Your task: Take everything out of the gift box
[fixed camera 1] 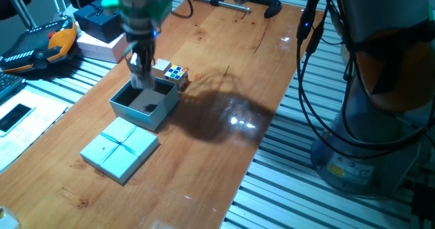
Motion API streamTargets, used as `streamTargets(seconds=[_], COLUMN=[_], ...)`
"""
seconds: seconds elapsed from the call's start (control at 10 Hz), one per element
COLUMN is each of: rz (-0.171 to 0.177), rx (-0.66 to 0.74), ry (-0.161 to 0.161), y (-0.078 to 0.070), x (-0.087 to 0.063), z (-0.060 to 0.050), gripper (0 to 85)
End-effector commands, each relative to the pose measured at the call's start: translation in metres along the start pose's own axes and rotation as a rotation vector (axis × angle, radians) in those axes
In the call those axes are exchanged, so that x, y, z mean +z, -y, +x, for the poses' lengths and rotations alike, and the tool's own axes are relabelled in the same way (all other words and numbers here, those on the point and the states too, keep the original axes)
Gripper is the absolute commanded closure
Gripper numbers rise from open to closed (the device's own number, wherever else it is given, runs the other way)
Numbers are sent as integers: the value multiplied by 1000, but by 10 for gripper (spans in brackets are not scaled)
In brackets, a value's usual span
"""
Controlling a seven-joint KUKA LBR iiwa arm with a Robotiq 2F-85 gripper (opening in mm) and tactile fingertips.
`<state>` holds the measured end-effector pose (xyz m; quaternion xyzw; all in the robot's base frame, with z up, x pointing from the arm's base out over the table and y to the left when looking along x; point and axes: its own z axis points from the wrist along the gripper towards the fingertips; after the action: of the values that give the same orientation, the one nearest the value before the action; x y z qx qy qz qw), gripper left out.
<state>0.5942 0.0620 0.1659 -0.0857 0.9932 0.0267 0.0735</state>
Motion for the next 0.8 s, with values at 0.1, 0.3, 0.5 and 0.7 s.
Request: streamTargets(seconds=[0.1,0.3,0.5,0.7], rz=[22,47,69,77], rx=[19,41,61,88], ry=[-18,-34,-44,-50], y=[17,38,51,62], x=[-13,-25,-31,-30], z=[-3,-3,-1,5], gripper=[840,840,840,840])
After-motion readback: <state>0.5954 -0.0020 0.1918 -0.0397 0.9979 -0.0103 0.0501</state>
